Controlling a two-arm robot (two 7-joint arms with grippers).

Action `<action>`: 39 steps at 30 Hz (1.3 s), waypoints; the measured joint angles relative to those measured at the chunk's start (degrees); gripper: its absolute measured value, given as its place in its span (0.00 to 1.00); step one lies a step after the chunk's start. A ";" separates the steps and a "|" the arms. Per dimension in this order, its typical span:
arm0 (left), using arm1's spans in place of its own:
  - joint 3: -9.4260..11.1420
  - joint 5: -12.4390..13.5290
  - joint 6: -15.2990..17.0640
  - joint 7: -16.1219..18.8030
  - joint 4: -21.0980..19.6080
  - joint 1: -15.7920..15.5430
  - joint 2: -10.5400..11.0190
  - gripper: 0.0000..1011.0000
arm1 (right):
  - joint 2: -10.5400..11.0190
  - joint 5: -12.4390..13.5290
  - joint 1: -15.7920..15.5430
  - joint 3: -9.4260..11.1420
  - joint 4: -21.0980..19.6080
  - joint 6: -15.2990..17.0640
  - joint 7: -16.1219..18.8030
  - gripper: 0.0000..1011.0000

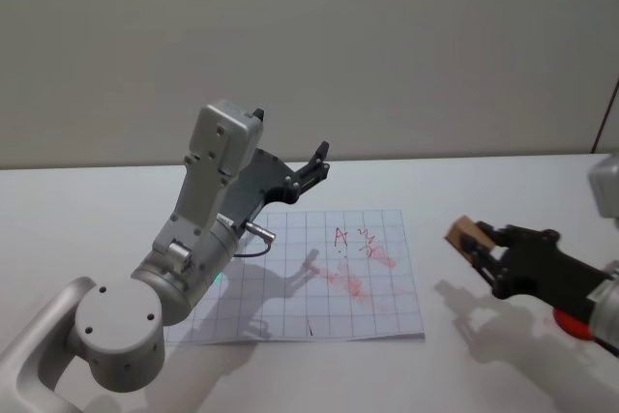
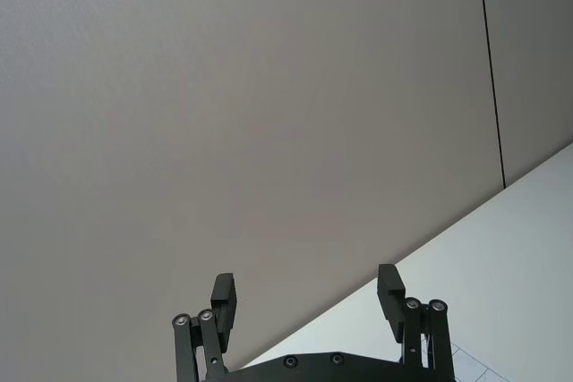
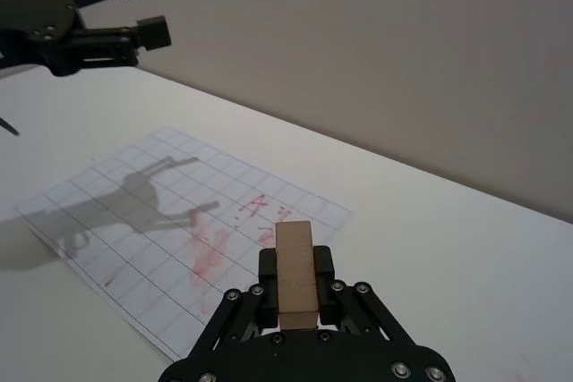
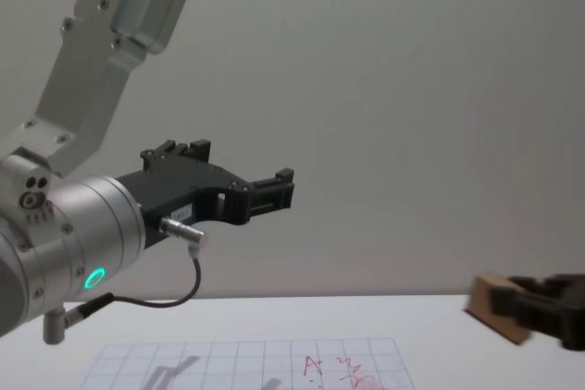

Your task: Use the one hand to pick up the stamp and affix it onto the A4 paper.

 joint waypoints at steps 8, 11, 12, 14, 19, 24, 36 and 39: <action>0.00 0.00 0.00 0.00 0.00 0.00 0.00 0.99 | -4.72 -2.25 5.33 -3.06 4.89 0.25 5.49 0.21; 0.00 0.00 0.00 0.00 0.00 0.00 0.00 0.99 | -7.35 -4.30 8.38 -4.81 8.53 0.83 8.33 0.21; 0.00 0.00 0.00 0.00 0.00 0.00 0.00 0.99 | -7.82 -4.75 8.99 -5.13 9.32 0.93 8.80 0.21; 0.00 0.00 0.00 0.00 0.00 0.00 0.00 0.99 | -9.48 -6.22 11.01 -6.28 12.00 1.26 10.32 0.22; 0.00 0.00 0.00 0.00 0.00 0.00 0.00 0.99 | -12.28 -9.45 14.54 -8.14 17.16 1.78 12.91 0.21; 0.00 0.00 0.00 0.00 0.00 0.00 0.00 0.99 | -14.61 -12.92 17.72 -9.83 22.37 2.13 15.03 0.21; 0.00 0.00 0.00 0.00 0.00 0.00 0.00 0.99 | -16.77 -17.50 21.32 -11.56 29.18 2.04 17.15 0.21; 0.00 0.00 0.00 0.00 0.00 0.00 0.00 0.99 | -16.99 -18.24 21.83 -11.71 30.03 1.82 17.48 0.21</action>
